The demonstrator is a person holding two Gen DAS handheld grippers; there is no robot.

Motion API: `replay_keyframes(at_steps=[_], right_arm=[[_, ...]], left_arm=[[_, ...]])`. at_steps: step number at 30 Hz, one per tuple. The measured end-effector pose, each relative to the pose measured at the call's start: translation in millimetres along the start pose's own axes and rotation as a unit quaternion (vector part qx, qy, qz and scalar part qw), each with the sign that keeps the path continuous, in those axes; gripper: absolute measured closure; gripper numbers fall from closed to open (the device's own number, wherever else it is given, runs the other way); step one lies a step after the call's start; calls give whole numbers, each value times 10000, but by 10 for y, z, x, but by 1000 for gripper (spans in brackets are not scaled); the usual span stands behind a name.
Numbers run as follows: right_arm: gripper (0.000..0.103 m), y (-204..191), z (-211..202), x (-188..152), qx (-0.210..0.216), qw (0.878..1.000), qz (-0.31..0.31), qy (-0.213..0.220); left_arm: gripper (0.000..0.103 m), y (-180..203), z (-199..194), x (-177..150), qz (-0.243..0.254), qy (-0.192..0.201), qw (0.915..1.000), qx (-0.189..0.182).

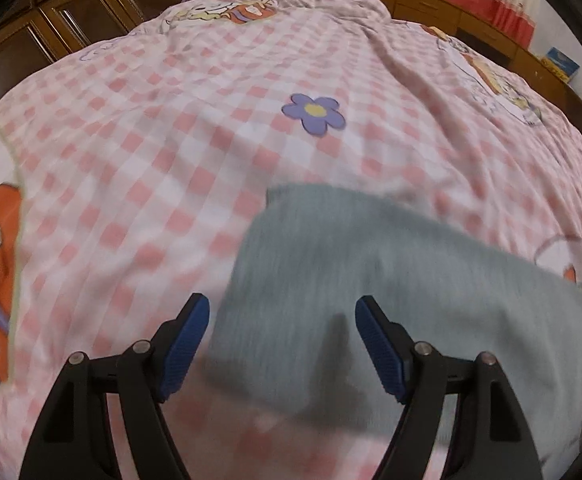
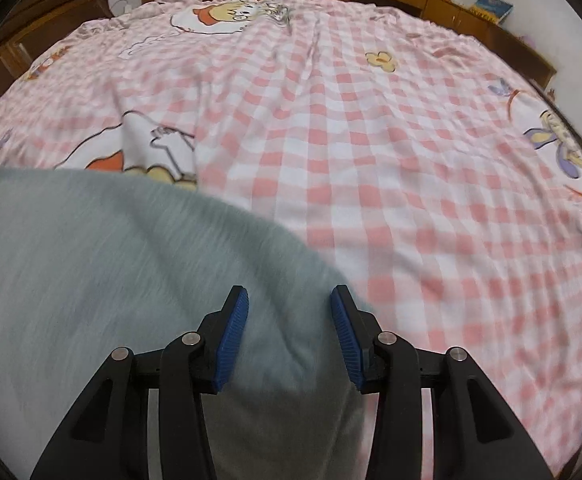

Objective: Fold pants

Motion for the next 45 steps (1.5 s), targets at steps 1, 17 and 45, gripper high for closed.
replay_keyframes(at_steps=[1,17,45], right_arm=[[59,20,72,47,49,10000,63,-27],[50,76,395,170,316,9987,365,-162],[97,-318,-1523,-636,812,9866,-915,1080]], left_arm=[[24,8,50,55,-23,-6,10000,-16],[57,362,372,233,61,35,10000,-45],[99,-505,-1624,-663,8,1579,9868,-346]])
Point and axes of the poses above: each gripper's, at about its wrist camera, not at the fingertips, and z roughly the way its jaws point, y to its right, x to its top, the point moved 2 cm from there along z, roughly the way its jaws point, and after that the axes turned 7 degrees about -z, right-handed, at the moved point
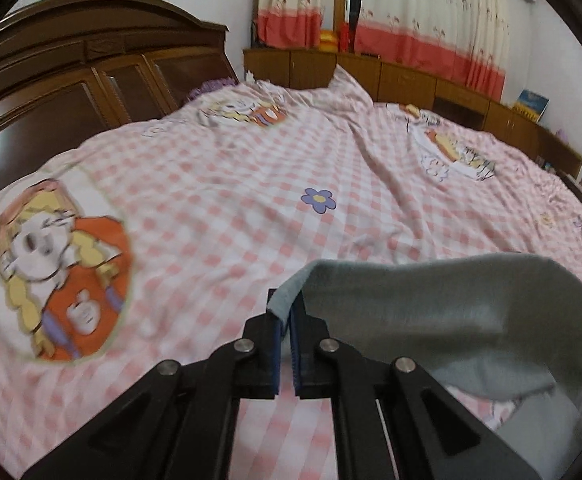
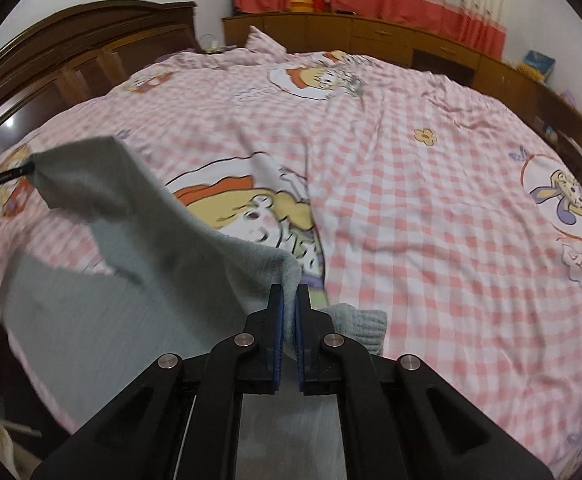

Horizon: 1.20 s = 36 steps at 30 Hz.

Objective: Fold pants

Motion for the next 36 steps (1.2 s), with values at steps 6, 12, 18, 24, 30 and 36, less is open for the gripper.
replay_keyframes(at_steps=[6,12,18,24,30,36], right_arm=[[97,-212,-299,-458,24,9994,-336,-73],[98,-328,-291,-911,149,9985,-399,-333],[98,-396,-175,-1232,8,9973,-458,-567],[94,-326,-120,-1381,-168,9972,102,-726],[82,-335,-257,-1490,-292,9963,457,-662],[64,-279,-472,-1595,-338,9930,992,-540]], left_arm=[[100,-407,-627,-496,-558,195,9982,-61],[100,-705,-856,-1103,-712,48,9974,86],[100,-896,-778,-1601,-922,-289,9949,284],[95,-972,-811,-1786,-1025,-464,9935,171],[61,-837,-932,-1881,-1043,-529,9931,-73],[44,-542,-961,-1930,-876,-689,9927,-461]])
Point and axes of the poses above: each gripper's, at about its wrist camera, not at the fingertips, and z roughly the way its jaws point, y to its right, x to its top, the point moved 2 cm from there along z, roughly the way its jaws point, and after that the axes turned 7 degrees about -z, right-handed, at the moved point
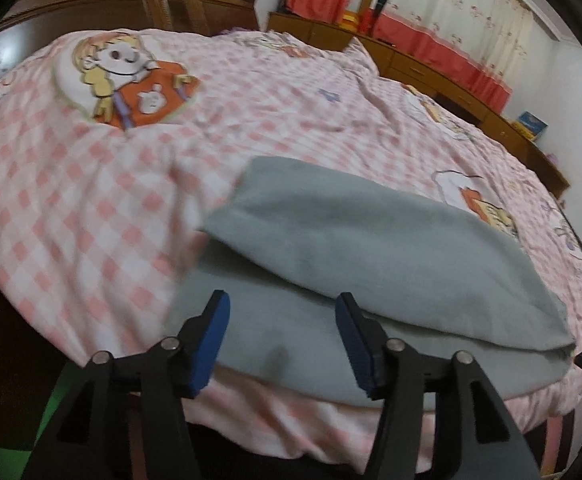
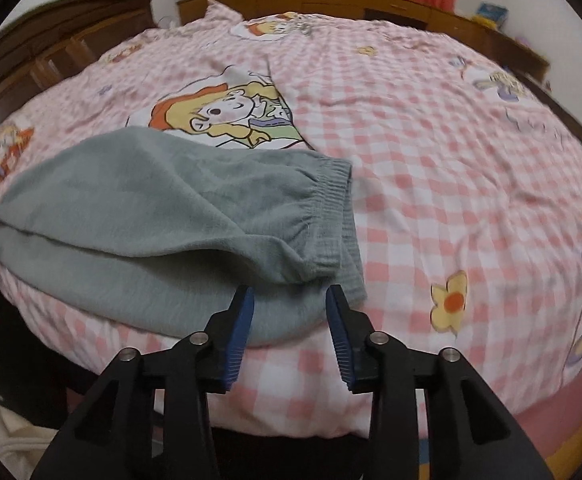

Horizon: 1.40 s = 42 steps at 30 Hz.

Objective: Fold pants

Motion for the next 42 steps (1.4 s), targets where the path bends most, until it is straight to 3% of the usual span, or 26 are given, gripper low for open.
replay_keyframes(at_steps=[7,11,13,16,22,28,31,35,42], right_arm=[[64,115,-60,-75,588,9906,1234,-89],[64,246,44,-91,1301,9643,2302,-146],[64,298,169,-75,1668,9431,2863,-267],[64,289,327,-26,1821,9287,3207,-381],[64,184,592,90,1731,9271,3281,-529],[64,197,777,79,1684,9234,3405,-547],[64,232,792,55,1803,9184,3490,-471],[64,259,813,64,1897,9153,3524,-455],[70,235,732,145,1856,9238,3341,-216]], left_arm=[[32,196,168,-67,-258,-325,9976,-562],[32,170,294,-82,-528,-530,9948,-696],[32,148,339,-75,-734,-598,9924,-781],[32,117,375,-40,-938,-622,9911,-712],[32,43,473,115,-1428,-644,9855,-647],[36,124,571,216,-1529,-600,9849,-540],[43,199,577,224,-1382,-503,9880,-469],[65,234,599,247,-1298,-453,9900,-305],[65,209,595,274,-1423,-446,9875,-515]])
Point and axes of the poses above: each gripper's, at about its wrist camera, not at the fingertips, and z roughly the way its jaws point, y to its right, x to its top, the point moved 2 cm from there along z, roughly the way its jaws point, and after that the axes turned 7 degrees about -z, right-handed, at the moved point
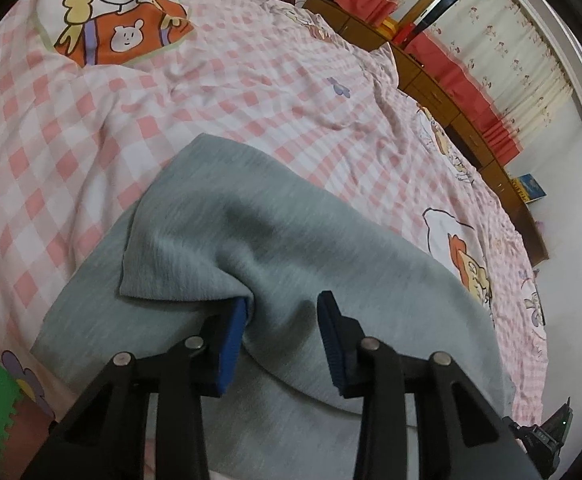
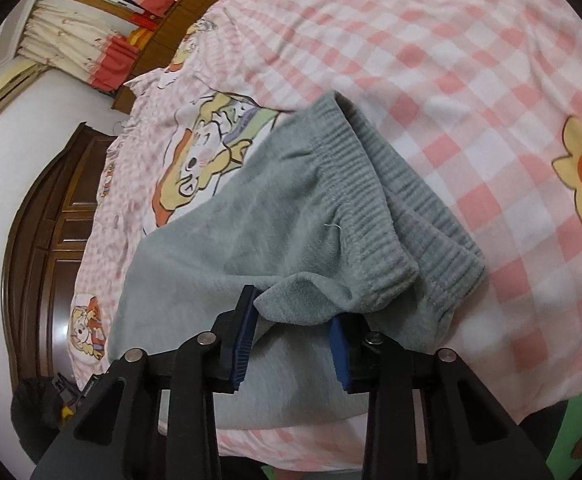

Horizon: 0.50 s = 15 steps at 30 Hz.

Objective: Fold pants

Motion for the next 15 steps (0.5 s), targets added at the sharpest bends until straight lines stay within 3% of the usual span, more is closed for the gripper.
replay_keyframes(at_steps=[1,3,6,15], right_arm=[[71,-7,-11,-3,-4,10000,-21,14],[73,-9,-37,-6,21,10000,-33,55],[73,-7,-63,-23,15,9999,-116,93],[73,17,98,-60,-326,9982,-500,86]], left_arm=[[64,-8,-3,-10,-5,18,10000,54],[51,-29,6,-66,95,48,9991,418],[46,-98,37,-173,176,137,9967,783],[38,-133,158,-102,-228,296,9977,563]])
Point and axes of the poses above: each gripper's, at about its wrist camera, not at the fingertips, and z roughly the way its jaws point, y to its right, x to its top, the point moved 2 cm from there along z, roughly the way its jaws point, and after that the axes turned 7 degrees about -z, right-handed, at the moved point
